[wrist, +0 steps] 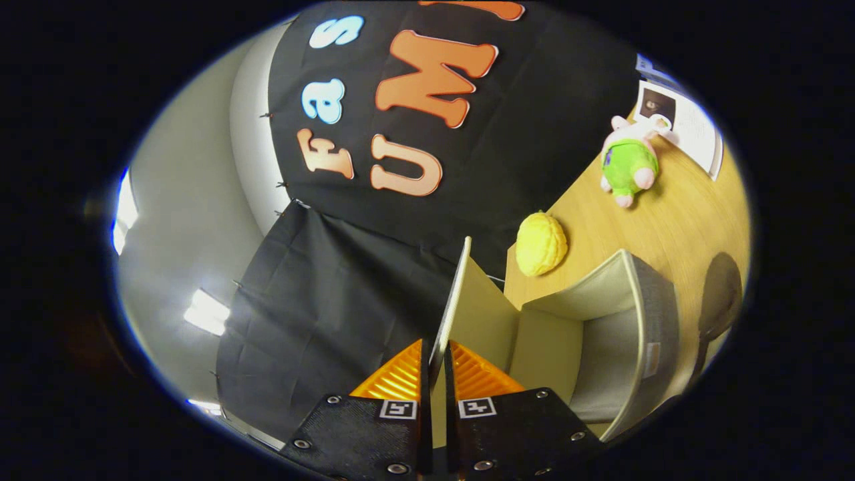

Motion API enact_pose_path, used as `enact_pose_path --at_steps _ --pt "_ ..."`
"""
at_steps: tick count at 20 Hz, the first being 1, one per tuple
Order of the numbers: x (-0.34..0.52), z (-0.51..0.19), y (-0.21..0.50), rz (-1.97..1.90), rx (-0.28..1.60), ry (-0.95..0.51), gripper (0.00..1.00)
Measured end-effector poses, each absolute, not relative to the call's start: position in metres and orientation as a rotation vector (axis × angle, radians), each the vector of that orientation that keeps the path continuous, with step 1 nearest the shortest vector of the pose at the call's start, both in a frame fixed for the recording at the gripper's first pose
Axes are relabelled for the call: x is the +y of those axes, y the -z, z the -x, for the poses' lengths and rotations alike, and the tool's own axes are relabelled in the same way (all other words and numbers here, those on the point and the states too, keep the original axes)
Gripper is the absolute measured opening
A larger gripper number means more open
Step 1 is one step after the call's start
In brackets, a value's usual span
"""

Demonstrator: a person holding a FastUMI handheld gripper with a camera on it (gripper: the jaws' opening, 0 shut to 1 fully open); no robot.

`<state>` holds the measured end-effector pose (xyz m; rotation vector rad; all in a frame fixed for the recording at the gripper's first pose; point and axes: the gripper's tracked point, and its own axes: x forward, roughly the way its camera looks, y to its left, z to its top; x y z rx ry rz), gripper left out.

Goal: Open the storage box then place both shoes into the box .Put the left shoe in first, then the right shoe, with the right side of both shoes facing outward in a uniform manner.

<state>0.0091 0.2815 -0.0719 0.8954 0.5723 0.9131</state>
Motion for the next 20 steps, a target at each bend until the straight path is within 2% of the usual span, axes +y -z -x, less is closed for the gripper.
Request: enact_pose_path --at_steps 4,8,10,11,12,13,15,20 --pt "0.328 0.007 0.061 -0.797 0.542 -0.942 0.09" --pt "0.367 0.024 0.073 -0.629 0.542 -0.967 0.18" --pt "0.382 0.035 0.078 -0.586 0.564 -0.975 0.39" --pt "0.383 0.036 0.081 -0.572 0.566 -0.968 0.60" --pt "0.382 0.034 0.085 -0.548 0.561 -0.950 0.72" --pt "0.379 0.031 0.090 -0.514 0.557 -0.922 0.90" --pt "0.366 0.025 0.100 -0.466 0.551 -0.864 0.98" --pt "0.316 -0.003 0.098 -0.419 0.465 -0.697 0.98"
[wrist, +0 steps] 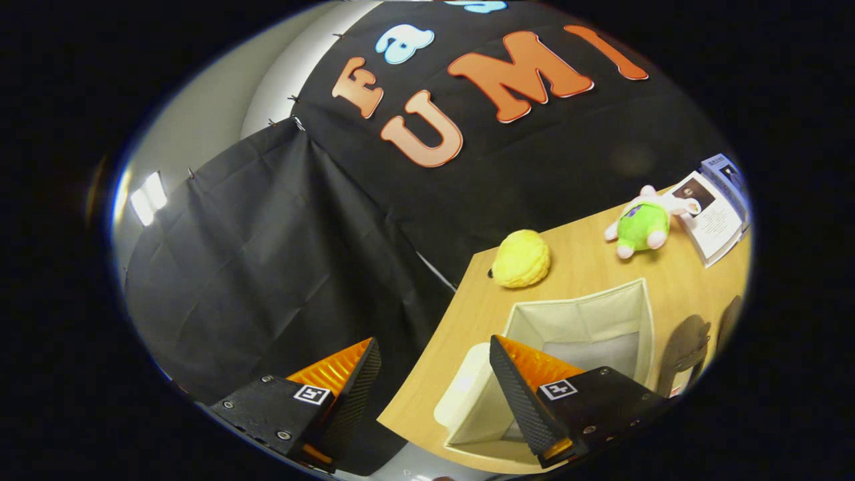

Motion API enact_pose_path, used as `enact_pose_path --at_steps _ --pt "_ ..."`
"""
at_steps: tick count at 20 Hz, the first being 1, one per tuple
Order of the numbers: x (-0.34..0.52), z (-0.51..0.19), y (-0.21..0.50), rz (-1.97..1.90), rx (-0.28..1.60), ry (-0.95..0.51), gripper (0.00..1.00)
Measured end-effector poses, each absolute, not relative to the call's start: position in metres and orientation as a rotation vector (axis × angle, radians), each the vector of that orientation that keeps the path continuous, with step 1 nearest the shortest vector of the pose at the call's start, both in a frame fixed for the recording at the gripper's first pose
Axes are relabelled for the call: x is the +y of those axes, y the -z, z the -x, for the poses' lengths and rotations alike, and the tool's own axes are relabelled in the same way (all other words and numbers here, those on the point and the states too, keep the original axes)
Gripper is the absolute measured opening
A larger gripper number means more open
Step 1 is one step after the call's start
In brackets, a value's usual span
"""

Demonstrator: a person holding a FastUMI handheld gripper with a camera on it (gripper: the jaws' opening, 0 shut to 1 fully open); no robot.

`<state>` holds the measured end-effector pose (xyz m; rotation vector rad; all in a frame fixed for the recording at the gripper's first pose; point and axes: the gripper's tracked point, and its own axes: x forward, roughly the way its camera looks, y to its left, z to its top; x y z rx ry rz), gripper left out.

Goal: Open the storage box then place both shoes into the box .Put the left shoe in first, then the right shoe, with the right side of both shoes facing outward in a uniform manner.

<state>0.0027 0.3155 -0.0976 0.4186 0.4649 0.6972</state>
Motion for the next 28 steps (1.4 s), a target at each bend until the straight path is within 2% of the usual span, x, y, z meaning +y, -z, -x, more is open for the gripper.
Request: enact_pose_path --at_steps 5,15,24,28 --pt "0.243 -0.026 0.103 -0.347 0.381 -0.498 0.98" --pt "0.086 -0.033 0.166 -0.151 0.389 -0.154 0.98" --pt "0.032 -0.021 0.225 -0.051 0.464 -0.054 0.96" --pt "0.033 -0.019 0.257 -0.006 0.511 -0.072 0.85"
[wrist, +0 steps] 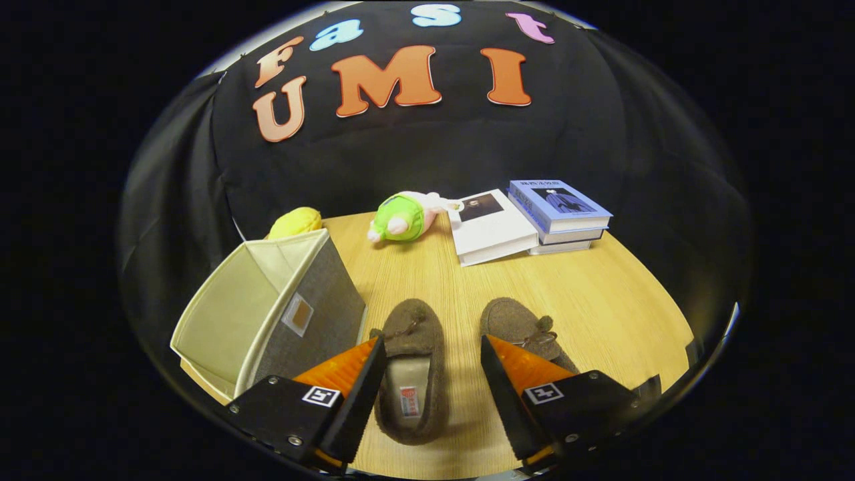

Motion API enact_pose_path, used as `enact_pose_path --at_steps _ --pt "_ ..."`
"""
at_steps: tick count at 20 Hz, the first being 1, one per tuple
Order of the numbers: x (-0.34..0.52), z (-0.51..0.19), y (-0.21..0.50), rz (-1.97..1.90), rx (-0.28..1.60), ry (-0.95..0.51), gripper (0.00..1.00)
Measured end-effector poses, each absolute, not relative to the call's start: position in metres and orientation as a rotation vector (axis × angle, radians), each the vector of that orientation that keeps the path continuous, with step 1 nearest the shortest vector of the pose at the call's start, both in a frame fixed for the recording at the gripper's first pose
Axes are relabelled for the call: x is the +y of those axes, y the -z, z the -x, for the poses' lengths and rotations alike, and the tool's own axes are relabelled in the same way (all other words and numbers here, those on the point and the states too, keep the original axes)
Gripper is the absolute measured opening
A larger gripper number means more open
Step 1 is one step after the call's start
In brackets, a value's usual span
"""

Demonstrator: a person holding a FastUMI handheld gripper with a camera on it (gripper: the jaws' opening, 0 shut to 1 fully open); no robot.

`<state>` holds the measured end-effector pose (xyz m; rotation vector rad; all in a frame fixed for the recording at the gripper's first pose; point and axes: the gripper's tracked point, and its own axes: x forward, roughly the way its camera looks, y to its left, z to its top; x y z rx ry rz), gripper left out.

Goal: Open the storage box then place both shoes into the box .Put the left shoe in first, then the right shoe, with the right side of both shoes facing outward in a uniform manner.

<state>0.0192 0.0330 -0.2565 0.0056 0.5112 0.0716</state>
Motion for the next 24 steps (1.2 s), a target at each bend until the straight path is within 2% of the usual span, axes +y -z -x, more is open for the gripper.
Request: enact_pose_path --at_steps 2,4,5,7,16,17,20,21,23,24 --pt "0.035 -0.019 0.270 -0.012 0.539 -0.078 0.77" --pt "0.039 -0.023 0.283 -0.028 0.572 -0.087 0.64" --pt "0.040 -0.024 0.289 -0.031 0.589 -0.086 0.54" --pt "0.039 -0.026 0.300 -0.024 0.617 -0.080 0.43" --pt "0.036 -0.033 0.342 -0.027 0.736 -0.044 0.41" --pt "0.039 -0.033 0.344 -0.049 0.744 -0.045 0.30" --pt "0.039 -0.036 0.345 -0.082 0.758 -0.022 0.17" --pt "0.038 -0.036 0.344 -0.091 0.756 -0.007 0.08" --pt "0.036 -0.039 0.339 -0.118 0.744 0.026 0.01" --pt "0.037 -0.038 0.335 -0.126 0.746 0.031 0.01"
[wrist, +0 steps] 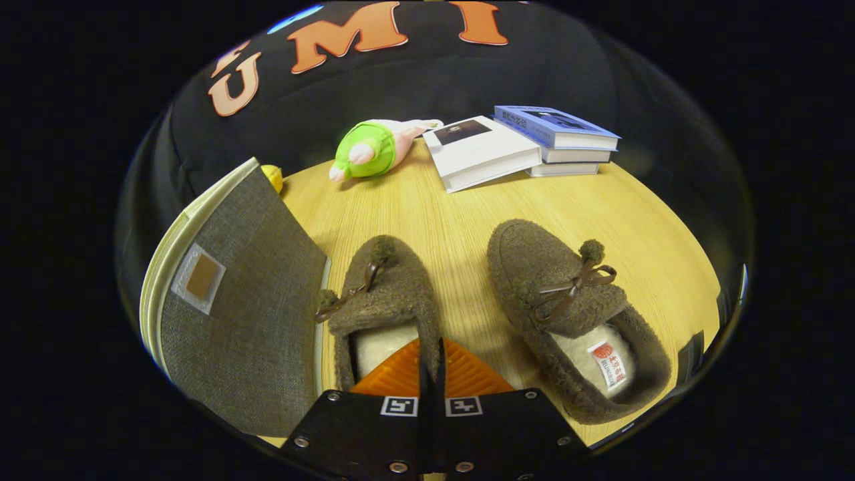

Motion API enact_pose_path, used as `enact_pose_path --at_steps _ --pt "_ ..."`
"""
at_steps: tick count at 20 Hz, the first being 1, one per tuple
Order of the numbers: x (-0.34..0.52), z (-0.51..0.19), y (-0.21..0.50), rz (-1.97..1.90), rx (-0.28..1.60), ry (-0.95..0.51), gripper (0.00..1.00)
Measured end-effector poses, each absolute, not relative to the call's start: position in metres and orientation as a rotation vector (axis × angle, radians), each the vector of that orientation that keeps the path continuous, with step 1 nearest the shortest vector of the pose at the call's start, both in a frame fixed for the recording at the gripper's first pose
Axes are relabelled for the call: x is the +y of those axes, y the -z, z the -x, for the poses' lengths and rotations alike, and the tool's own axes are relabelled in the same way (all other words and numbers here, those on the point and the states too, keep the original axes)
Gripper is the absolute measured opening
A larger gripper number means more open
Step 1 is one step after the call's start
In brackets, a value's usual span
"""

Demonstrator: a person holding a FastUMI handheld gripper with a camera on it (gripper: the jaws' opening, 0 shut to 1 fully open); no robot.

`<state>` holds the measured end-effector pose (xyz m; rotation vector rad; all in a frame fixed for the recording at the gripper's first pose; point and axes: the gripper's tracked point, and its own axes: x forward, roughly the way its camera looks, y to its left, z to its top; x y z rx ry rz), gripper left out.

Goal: Open the storage box then place both shoes into the box .Put the left shoe in first, then the right shoe, with the right side of both shoes facing outward in a uniform manner.

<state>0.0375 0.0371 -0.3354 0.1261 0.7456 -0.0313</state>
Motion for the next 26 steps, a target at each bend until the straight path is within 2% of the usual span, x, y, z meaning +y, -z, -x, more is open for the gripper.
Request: enact_pose_path --at_steps 16,26 --pt "0.075 -0.034 0.177 -0.223 0.565 0.049 0.00" --pt "0.160 -0.035 0.145 -0.278 0.516 -0.003 0.00"
